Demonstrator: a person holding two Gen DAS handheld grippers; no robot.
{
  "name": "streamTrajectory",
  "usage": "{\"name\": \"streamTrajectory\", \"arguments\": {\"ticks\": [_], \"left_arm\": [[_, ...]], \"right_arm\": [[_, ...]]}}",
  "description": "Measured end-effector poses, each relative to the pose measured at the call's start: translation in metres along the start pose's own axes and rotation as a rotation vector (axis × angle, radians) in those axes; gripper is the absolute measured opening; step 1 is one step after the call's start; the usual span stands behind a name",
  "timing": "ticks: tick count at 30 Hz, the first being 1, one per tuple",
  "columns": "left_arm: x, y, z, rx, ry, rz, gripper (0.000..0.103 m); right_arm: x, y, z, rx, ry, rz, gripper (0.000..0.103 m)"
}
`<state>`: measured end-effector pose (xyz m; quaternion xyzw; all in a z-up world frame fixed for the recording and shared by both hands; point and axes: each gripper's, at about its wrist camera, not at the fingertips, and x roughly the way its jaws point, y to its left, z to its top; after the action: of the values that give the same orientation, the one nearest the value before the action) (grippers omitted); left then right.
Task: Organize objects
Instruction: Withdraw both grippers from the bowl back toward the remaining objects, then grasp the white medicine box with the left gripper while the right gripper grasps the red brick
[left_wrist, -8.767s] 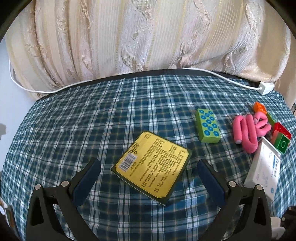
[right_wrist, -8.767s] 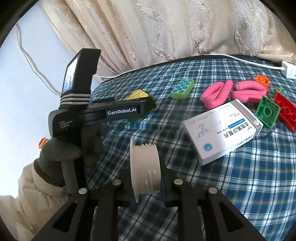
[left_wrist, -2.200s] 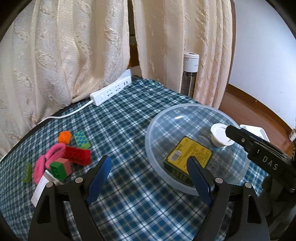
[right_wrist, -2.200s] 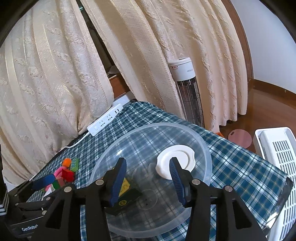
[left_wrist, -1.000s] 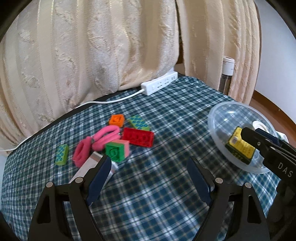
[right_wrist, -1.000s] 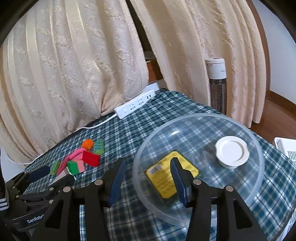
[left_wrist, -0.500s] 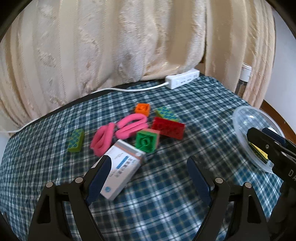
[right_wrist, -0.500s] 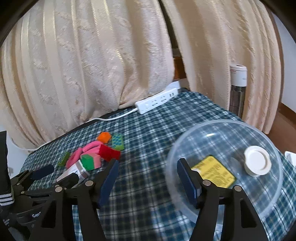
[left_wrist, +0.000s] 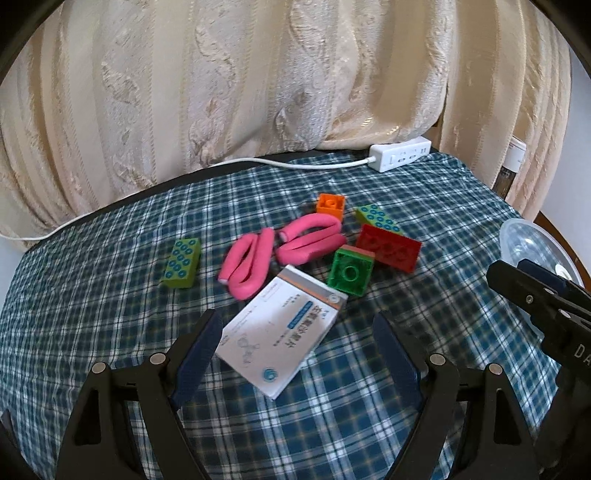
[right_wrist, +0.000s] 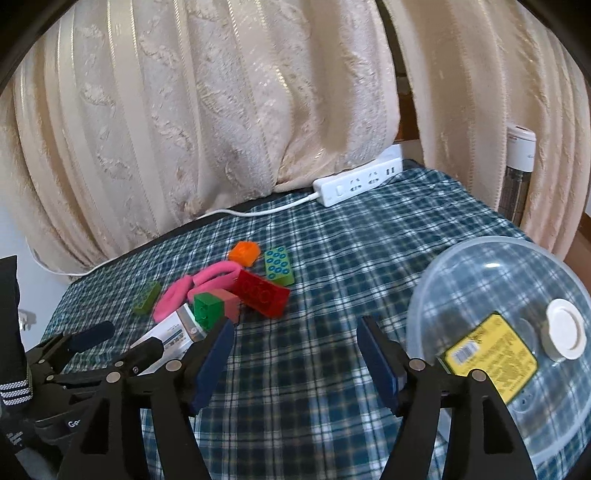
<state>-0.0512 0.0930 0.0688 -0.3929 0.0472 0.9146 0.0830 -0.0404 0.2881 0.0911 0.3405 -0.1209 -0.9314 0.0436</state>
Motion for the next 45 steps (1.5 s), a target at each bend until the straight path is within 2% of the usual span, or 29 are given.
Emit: {"name": "streamTrajectory", "arguments": {"ticks": [12,18,28,45], "left_arm": [[0.012,0.02,-0.002,-0.033,0.031,0.01,0.085],[0.019,0.032,-0.001,-0.069,0.051,-0.014,0.085],[0.034,0.033,-0.004,-0.046,0.061,-0.071,0.085],[0.052,0.033,-0.005,-0.034,0.086,-0.101,0.085]], "right_arm": [[0.026,0.012,0.009,-0.029,0.046,0.014,0.073],[0.037,0.009,0.012,-0.011,0.053,0.017,0.073],[0.05,0.014,0.014,-0.037,0.078,0.012,0.073],[0.102,0.017,0.031,-0.109,0.146,0.017,0.073]]}}
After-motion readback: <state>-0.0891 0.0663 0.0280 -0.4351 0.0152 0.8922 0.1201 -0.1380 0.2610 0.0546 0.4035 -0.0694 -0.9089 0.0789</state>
